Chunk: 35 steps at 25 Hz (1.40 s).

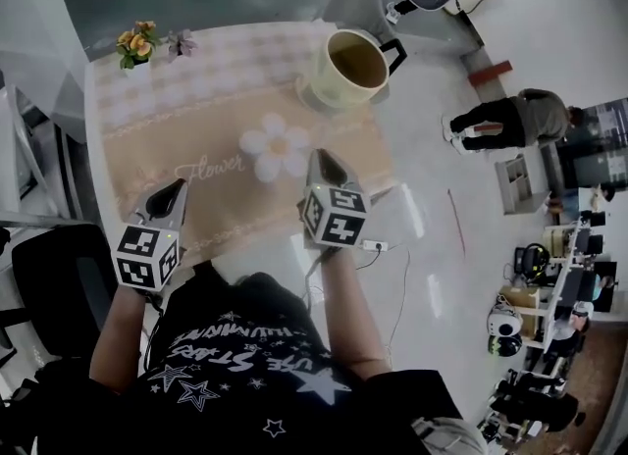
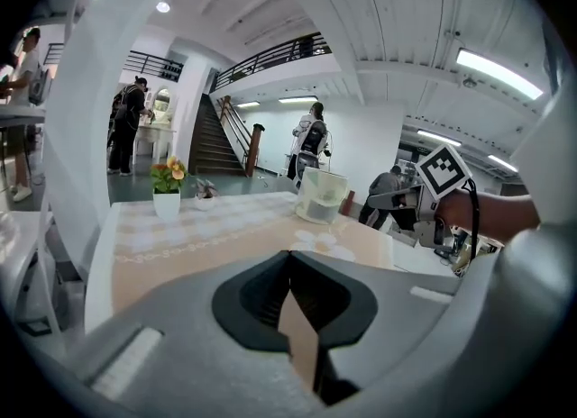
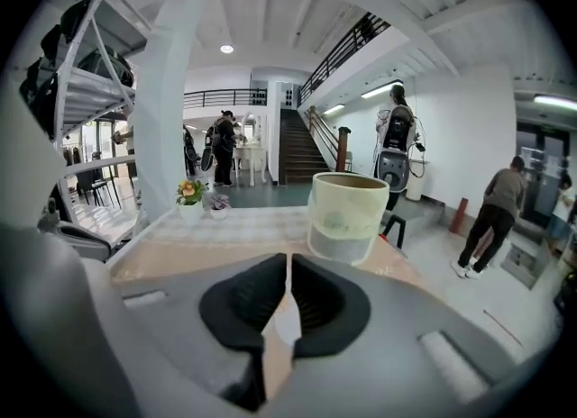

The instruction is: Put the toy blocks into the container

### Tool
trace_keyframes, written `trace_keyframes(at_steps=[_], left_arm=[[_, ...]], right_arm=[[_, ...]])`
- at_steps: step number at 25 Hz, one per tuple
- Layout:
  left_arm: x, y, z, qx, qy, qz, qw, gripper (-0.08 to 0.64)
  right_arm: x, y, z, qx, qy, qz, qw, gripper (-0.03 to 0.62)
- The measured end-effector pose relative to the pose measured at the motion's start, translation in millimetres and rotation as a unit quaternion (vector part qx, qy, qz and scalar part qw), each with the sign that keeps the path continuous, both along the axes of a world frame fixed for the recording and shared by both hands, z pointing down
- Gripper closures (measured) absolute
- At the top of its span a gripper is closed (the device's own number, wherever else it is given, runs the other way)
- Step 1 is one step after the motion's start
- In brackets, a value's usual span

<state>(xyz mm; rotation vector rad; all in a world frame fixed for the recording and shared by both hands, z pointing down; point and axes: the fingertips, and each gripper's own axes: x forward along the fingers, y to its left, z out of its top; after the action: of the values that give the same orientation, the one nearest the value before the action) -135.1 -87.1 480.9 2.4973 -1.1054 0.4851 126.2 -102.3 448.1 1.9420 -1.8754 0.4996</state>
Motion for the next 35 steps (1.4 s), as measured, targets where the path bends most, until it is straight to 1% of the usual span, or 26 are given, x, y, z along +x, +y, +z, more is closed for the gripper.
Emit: trace_keyframes(at_steps=[1,2,7,10,13,17,23,28,35], left_arm=[[1.2,2.9,1.6,-0.003,0.002,0.001,1.0,0.551],[3.2,5.3,2.6,-0.005,0.003,0.004,1.0,0.551],[24.3,18.9,0.7,-0.001,-0.001,0.029,0.9996,0.551],[46.4,39.3,-4.5,0.007,-0.003,0.05,0.9987,0.551],[66.2,65.6,-13.4,0.018,-0.004,0.067,0.9976,0.551],[78.7,99.2,-25.4,0.034,-0.008,0.08,0.9962,0.551],[77.8,148.4,-37.4,0.046,-0.01,0.078,0.9959,0.551],[68.3,194.7,-35.2,0.047,-0.017,0.075,0.996,0.551],[48.4,240.5,-32.4,0.055,-0.031,0.045,0.997,0.551]], right_arm=[[1.0,4.5,-1.3,0.003,-0.002,0.001,1.0,0.581],[2.3,8.4,-2.4,0.005,-0.005,0.002,1.0,0.587],[6.8,37.6,-0.4,0.006,-0.021,0.012,1.0,0.588],[11.8,70.5,5.8,-0.002,-0.026,0.013,1.0,0.588],[23.9,107.1,10.5,-0.01,-0.034,0.023,0.999,0.588],[35.3,150.9,9.2,-0.005,-0.04,0.034,0.999,0.588],[32.2,208.0,-0.5,0.014,-0.047,0.033,0.998,0.588],[24.7,252.3,-0.2,0.021,-0.049,0.027,0.998,0.588],[9.9,303.0,1.5,0.026,-0.054,0.009,0.998,0.588]])
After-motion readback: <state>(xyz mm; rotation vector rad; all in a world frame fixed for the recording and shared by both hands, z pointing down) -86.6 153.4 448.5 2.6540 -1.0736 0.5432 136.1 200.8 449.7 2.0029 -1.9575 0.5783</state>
